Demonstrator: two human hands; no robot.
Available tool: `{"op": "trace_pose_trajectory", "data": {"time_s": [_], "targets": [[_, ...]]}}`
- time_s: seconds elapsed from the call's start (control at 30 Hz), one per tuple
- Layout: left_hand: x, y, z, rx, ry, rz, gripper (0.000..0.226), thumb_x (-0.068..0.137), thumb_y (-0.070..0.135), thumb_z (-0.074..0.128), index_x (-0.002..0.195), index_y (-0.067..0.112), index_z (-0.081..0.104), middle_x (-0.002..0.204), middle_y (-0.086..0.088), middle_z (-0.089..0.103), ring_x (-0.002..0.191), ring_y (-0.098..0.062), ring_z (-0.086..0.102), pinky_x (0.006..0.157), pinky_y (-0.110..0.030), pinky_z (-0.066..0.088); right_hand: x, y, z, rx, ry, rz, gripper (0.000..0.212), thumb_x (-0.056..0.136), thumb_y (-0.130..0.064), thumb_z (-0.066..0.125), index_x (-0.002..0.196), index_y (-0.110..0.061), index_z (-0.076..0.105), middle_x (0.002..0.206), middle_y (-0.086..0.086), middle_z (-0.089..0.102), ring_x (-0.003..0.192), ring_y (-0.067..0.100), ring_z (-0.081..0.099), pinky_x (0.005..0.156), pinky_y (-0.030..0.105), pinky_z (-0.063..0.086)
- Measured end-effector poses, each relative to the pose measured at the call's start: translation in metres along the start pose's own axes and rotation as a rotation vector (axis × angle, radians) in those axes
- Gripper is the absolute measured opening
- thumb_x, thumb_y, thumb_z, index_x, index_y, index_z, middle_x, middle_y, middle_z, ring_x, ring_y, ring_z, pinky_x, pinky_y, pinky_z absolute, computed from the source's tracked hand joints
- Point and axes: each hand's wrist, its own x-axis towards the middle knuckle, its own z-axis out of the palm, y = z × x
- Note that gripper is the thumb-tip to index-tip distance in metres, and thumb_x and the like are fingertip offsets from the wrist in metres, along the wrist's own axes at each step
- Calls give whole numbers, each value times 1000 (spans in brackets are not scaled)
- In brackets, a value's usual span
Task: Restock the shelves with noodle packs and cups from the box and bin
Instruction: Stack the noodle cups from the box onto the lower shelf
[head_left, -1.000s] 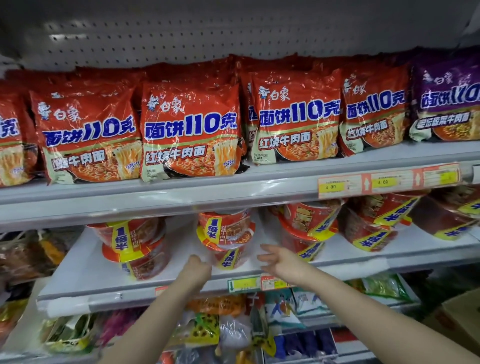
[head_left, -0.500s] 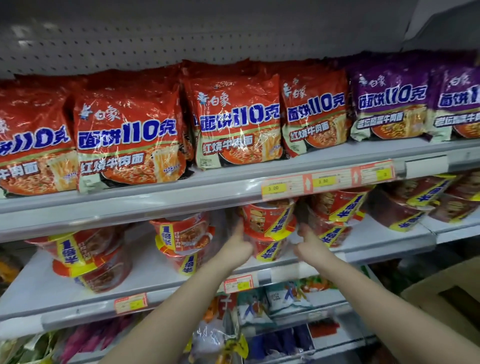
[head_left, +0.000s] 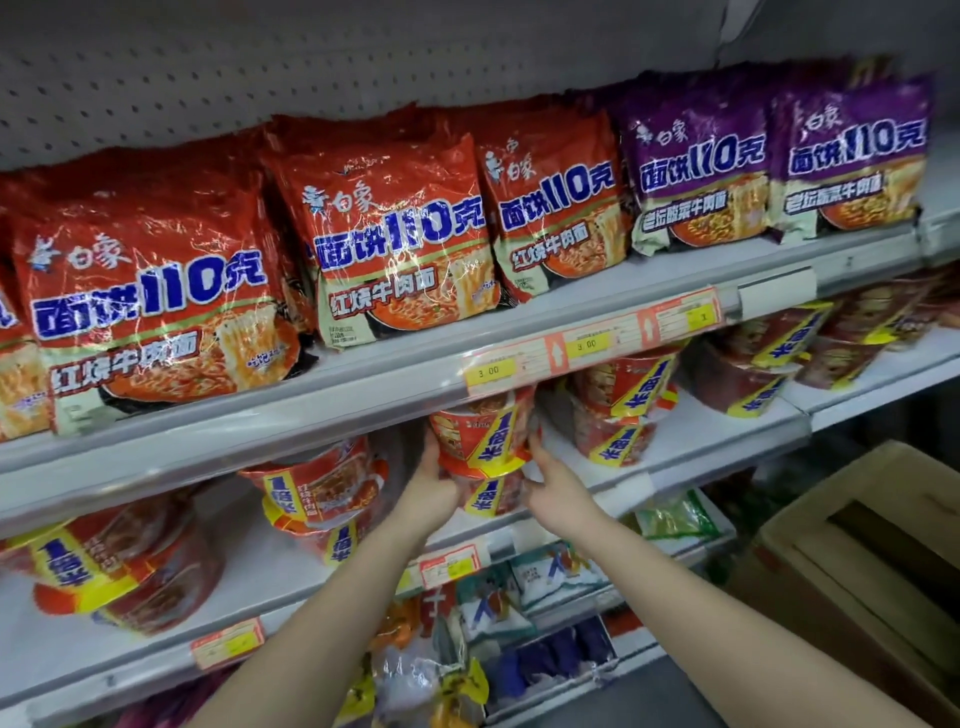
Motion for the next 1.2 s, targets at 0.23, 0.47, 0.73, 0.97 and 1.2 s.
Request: {"op": "trace_pose_trajectory", "data": {"time_s": [0.23,0.47,0.73,0.97,1.2], "targets": [[-14,-21,48,65,-16,-254,64,89,2,49,148,15,26,120,-17,60,92,-30,64,71,-32,54,-7,22,-17,89,60,159,71,94,3,46,155,-20,17,156,8,33,137,28,42,108,35,41],[-13,1,101,45,-278,-209,60,92,3,52,149,11,35,111,-5,62,61,-8,51,48,-20,37,-21,63,-110,39,291,333,61,93,3,47,150,-10,32,152,12,40,134,30,45,108,45,42],[46,78,131,83,-140,69,89,86,37,65,155,41,9,144,3,47,120,-19,51,104,-36,43,21,74,-186,69,311,211,70,94,3,46,155,-16,19,159,9,27,140,28,39,109,44,41],[79,90,187,-111,128,90,78,77,24,80,135,42,30,133,10,55,116,-10,56,102,-30,41,51,66,-198,-26,102,-64,50,95,-16,55,143,-23,42,132,-7,55,123,12,51,93,22,37],[83,84,209,-50,361,-134,58,89,24,69,140,14,42,131,-7,60,117,-27,60,95,-35,47,60,90,-232,-105,-92,-124,65,98,-17,51,155,-19,19,141,-3,46,131,21,48,102,25,40]]}}
